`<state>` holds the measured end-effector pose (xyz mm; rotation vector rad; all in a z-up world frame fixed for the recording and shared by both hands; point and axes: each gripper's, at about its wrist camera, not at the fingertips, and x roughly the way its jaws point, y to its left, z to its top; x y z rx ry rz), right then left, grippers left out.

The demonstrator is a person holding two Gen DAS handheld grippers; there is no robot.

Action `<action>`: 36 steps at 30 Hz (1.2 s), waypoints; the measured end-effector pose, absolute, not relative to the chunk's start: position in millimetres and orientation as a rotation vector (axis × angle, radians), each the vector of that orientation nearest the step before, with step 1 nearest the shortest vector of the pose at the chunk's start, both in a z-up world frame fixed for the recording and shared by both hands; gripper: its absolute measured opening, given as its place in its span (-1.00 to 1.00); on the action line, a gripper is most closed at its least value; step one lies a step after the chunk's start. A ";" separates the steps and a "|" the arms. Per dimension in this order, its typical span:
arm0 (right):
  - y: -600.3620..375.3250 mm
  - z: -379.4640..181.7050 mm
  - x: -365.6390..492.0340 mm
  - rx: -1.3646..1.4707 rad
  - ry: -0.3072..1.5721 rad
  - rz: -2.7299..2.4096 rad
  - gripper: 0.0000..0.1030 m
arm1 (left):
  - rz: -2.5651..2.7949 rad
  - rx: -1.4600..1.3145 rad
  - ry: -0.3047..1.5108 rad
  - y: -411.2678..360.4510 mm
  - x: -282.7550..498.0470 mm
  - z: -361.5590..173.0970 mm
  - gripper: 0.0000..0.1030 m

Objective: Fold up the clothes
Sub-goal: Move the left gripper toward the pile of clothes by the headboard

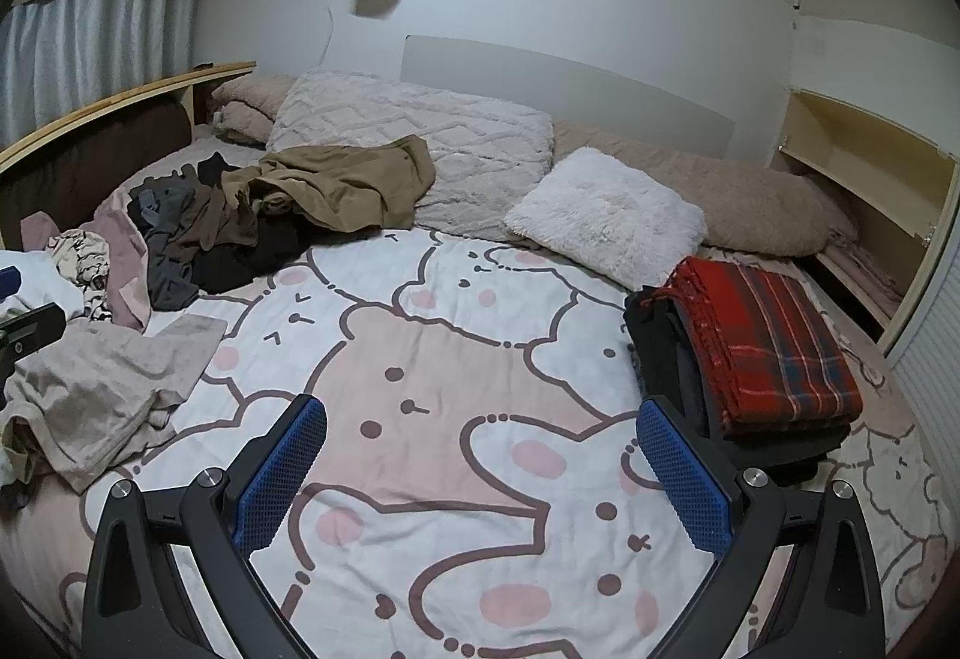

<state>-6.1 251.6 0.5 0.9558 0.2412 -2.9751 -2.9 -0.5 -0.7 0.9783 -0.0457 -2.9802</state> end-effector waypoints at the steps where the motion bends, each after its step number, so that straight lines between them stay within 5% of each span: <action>1: 251.3 0.8 -11.2 0.967 0.247 -2.968 1.00 | -2.978 0.991 -0.040 -1.3 -4.6 -2.5 1.00; 21: 241.1 -30.3 -30.2 1.109 0.274 -2.872 0.99 | -2.874 1.275 -0.275 -23.9 -68.2 -122.9 0.99; 28: 232.4 -48.2 -43.7 1.166 0.343 -2.826 1.00 | -2.780 1.190 -0.243 -59.7 -150.3 -146.0 0.99; 29: 231.6 -50.7 -45.6 1.175 0.348 -2.819 1.00 | -2.766 1.176 -0.242 -64.2 -164.4 -146.7 0.96; 31: 230.6 -55.6 -49.4 1.193 0.354 -2.806 0.99 | -2.724 1.169 -0.243 -74.7 -197.8 -148.4 0.59; 36: 235.7 -67.3 -64.8 1.255 0.355 -2.790 1.00 | -2.606 1.112 -0.267 -108.7 -266.0 -145.9 0.57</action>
